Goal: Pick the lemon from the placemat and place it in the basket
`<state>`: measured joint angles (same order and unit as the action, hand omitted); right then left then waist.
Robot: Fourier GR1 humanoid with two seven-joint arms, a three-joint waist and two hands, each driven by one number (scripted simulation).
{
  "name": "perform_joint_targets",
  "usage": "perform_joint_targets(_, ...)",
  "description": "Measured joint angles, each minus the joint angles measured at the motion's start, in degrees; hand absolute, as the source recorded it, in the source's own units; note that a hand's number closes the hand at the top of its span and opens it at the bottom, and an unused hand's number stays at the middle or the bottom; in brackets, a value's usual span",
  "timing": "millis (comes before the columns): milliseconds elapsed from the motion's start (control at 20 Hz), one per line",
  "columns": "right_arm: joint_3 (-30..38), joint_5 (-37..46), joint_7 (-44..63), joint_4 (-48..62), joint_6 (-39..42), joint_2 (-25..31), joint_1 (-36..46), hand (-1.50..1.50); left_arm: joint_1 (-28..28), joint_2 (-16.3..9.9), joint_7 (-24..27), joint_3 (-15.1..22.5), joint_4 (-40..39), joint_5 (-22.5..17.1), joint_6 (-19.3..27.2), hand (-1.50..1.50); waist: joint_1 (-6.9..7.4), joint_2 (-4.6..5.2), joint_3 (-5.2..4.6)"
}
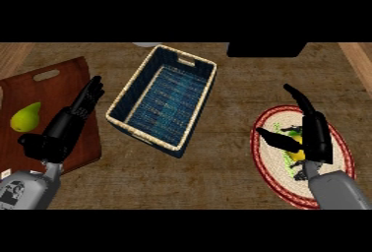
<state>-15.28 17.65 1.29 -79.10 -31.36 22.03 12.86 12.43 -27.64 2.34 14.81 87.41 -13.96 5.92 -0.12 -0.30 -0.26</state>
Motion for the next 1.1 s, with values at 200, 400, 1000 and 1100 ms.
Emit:
perform_joint_targets(200,-0.4,10.1,14.0,-2.2,0.3,6.2,2.4,-1.5,-0.9,-0.1,0.1,0.0,0.2,0.4,0.0,0.0,-0.82,-0.47,-0.24)
perform_joint_targets(400,-1.7,15.0,26.8,-4.7,10.9,13.8,4.9,-1.5,-1.4,-0.4,0.1,-0.2,0.4,0.6,-0.1,0.0,-1.16,-0.79,-0.43)
perform_joint_targets(1000,-0.2,-2.7,57.6,-28.0,46.1,21.9,9.9,-1.5,-3.1,-0.6,1.0,-1.5,1.1,0.7,-1.2,0.0,-1.2,-0.46,0.01)
perform_joint_targets(1100,1.6,-5.8,59.5,-31.1,47.2,22.9,9.8,-1.5,-3.5,-0.6,1.3,-1.9,1.2,0.7,-2.1,0.0,-0.96,-0.3,0.06)
